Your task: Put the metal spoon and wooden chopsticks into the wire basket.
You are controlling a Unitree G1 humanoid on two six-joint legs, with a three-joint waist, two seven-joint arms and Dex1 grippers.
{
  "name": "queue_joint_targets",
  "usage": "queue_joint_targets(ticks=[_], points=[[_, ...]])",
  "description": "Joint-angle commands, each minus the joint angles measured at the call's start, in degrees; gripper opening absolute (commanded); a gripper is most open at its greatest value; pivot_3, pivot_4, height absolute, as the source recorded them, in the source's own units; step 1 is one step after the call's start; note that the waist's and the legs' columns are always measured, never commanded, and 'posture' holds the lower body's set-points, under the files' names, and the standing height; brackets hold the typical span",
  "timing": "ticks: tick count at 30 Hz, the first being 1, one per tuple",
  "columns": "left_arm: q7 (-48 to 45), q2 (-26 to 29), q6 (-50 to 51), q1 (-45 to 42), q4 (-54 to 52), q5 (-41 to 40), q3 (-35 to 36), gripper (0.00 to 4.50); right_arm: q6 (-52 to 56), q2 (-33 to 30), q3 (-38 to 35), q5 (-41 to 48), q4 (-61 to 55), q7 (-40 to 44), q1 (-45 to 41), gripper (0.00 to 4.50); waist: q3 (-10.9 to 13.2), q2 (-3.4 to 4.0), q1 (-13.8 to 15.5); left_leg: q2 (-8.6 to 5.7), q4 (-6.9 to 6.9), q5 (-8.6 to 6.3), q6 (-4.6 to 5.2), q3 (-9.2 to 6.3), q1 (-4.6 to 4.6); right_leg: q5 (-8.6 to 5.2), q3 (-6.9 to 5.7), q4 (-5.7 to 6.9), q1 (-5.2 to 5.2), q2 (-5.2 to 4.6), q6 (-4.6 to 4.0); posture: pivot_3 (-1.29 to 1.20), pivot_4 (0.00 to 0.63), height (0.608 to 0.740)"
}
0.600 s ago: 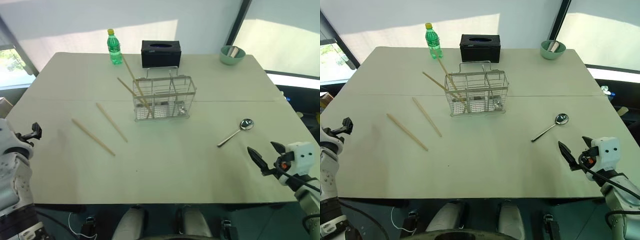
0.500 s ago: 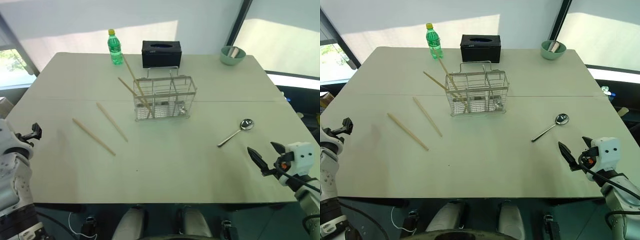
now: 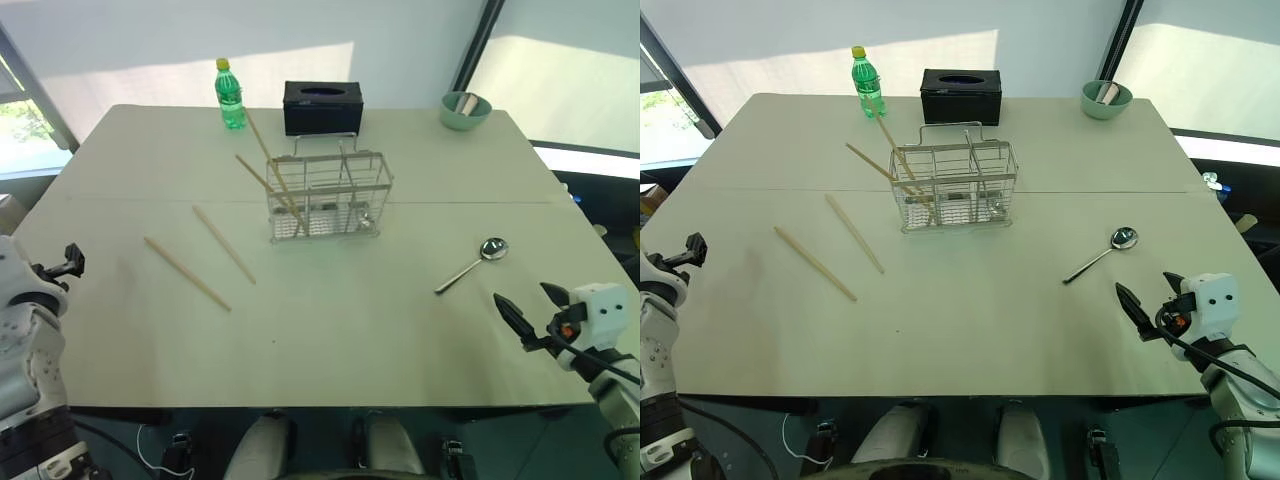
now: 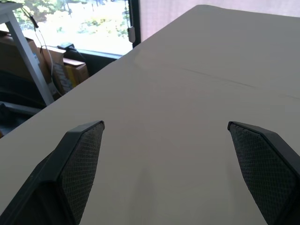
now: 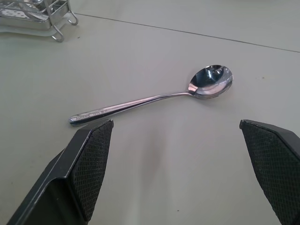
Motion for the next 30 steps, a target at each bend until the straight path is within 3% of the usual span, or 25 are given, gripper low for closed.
queue_joint_targets(ticks=[1, 7, 12, 16, 23, 27, 30], points=[[0.04, 0.98, -0.45, -0.76, -1.89, 0.23, -0.04, 4.47, -1.37, -0.49, -0.66, 0.02, -0.33, -0.09, -0.78, 4.50, 0.00, -0.01, 0.00, 0.00, 0.00, 0.00, 0.00, 0.00, 0.00, 0.00, 0.00, 0.00, 0.00, 0.00, 0.00, 0.00, 0.150, 0.661], [-3.64, 2.59, 0.27, -1.77, -1.69, -1.35, -1.34, 4.47, -1.42, -2.27, -0.30, -0.85, -0.16, 0.93, -2.25, 4.50, 0.00, -0.01, 0.03, 0.00, 0.01, 0.00, 0.00, 0.00, 0.00, 0.00, 0.00, 0.00, 0.00, 0.00, 0.00, 0.00, 0.150, 0.661], [-21.54, 10.82, 8.27, -5.97, -7.47, -11.58, -9.25, 4.47, -3.54, -10.94, 3.44, -3.38, 2.47, 8.22, -7.80, 4.50, 0.06, 0.05, -0.03, 0.00, 0.09, 0.00, 0.00, 0.01, -0.03, 0.01, -0.03, 0.02, -0.02, 0.00, -0.03, 0.00, 0.150, 0.661], [-34.15, 17.15, 11.68, -10.17, -10.54, -16.62, -16.52, 4.47, -11.77, -19.97, 10.26, -8.21, 11.83, 17.86, -15.77, 4.50, 0.06, 0.07, -0.19, -0.01, 0.07, 0.03, 0.05, 0.06, 0.01, 0.01, -0.03, -0.02, 0.23, -0.01, -0.04, 0.00, 0.150, 0.661], [-58.07, 26.93, 10.44, -14.98, -13.70, -18.45, -31.68, 4.47, -32.03, -28.82, 27.74, -16.88, 35.11, 40.33, -40.57, 4.50, 0.47, 0.49, -1.50, 0.03, -0.09, 0.11, 0.20, 0.20, 0.01, 0.02, -0.03, -0.13, 0.21, -0.02, -0.06, 0.00, 0.150, 0.661], [-63.47, 25.07, 8.60, -22.64, -10.88, -15.72, -39.15, 4.47, -43.84, -26.24, 39.77, -28.51, 55.44, 48.75, -61.31, 4.50, 0.48, 0.30, -1.57, 0.05, -0.07, 0.11, 0.21, 0.16, 0.03, 0.03, -0.04, -0.16, 0.27, -0.01, -0.07, 0.00, 0.150, 0.661], [-65.58, 22.94, 7.47, -27.39, -8.43, -13.59, -42.91, 4.47, -51.41, -23.59, 48.14, -38.35, 70.70, 50.27, -73.47, 4.50, 0.91, 0.44, -1.81, -0.09, 0.01, 0.18, 0.17, 0.23, 0.07, 0.25, -0.03, -0.20, 0.33, 0.01, 0.03, 0.00, 0.150, 0.661]])
